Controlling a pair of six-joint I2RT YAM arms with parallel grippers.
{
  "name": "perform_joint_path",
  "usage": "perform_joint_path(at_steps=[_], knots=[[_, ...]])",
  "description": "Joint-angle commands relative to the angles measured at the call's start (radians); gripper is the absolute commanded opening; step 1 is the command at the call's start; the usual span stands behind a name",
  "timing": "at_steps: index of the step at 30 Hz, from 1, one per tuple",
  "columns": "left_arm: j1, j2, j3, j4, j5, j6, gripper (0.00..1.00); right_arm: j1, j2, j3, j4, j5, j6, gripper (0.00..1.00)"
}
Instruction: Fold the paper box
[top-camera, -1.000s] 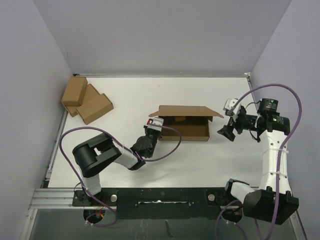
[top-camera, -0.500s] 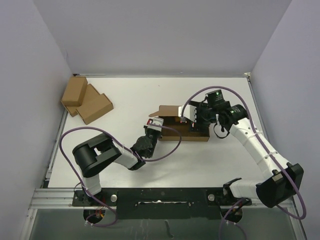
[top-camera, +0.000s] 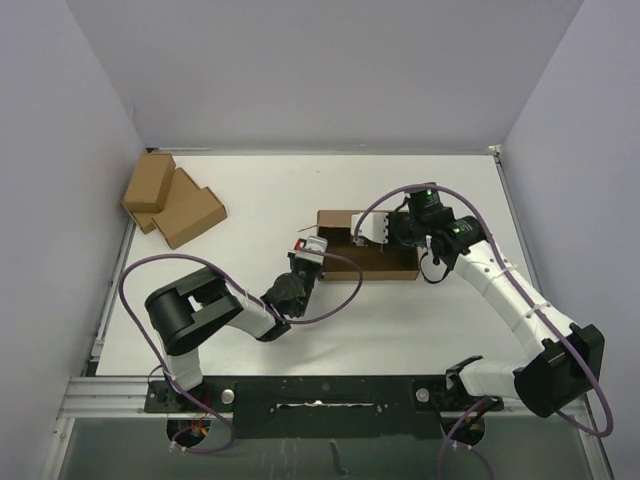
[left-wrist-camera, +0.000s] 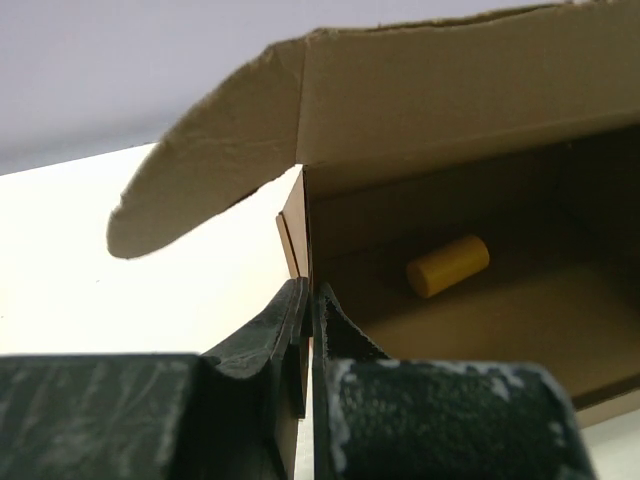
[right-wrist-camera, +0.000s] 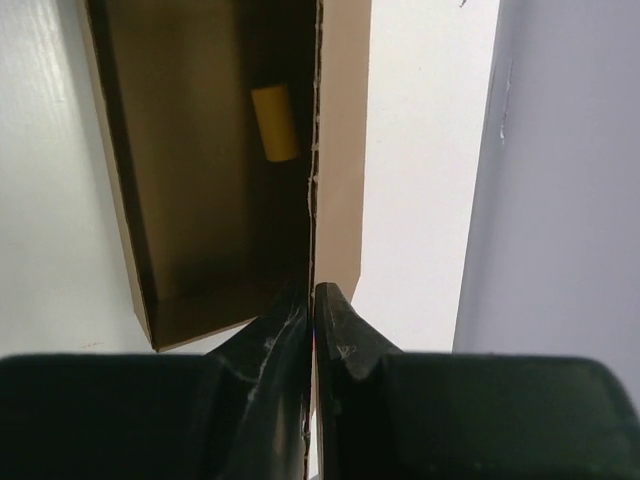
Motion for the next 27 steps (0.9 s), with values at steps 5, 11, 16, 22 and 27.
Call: perform_joint_path(at_steps=[5,11,16,22,27], knots=[[-0.026,-0.155,-0.046,-0.025,0.055,-0.059,0.16,0.002,-0.064,-0.036,0.062,0.003,-0.027,0.02],[-0.029,-0.395,-0.18,-0.174,0.186,-0.155,0.4,-0.001,-0.073,-0.042,0.052,-0.014,-0.03,0.02],[-0.007,-0.805,-0.21,-0.703,0.346,-0.32,0.56,-0.006,-0.082,-0.052,0.037,-0.038,-0.028,0.02],[0.184,-1.11,-0.08,-1.226,0.601,-0.463,0.55,-0.009,-0.09,-0.06,0.015,-0.068,-0.022,0.02],[0.4,-1.016,-0.002,-1.291,0.88,-0.582,0.49,-0.014,-0.1,-0.09,-0.011,-0.114,-0.032,0.02]])
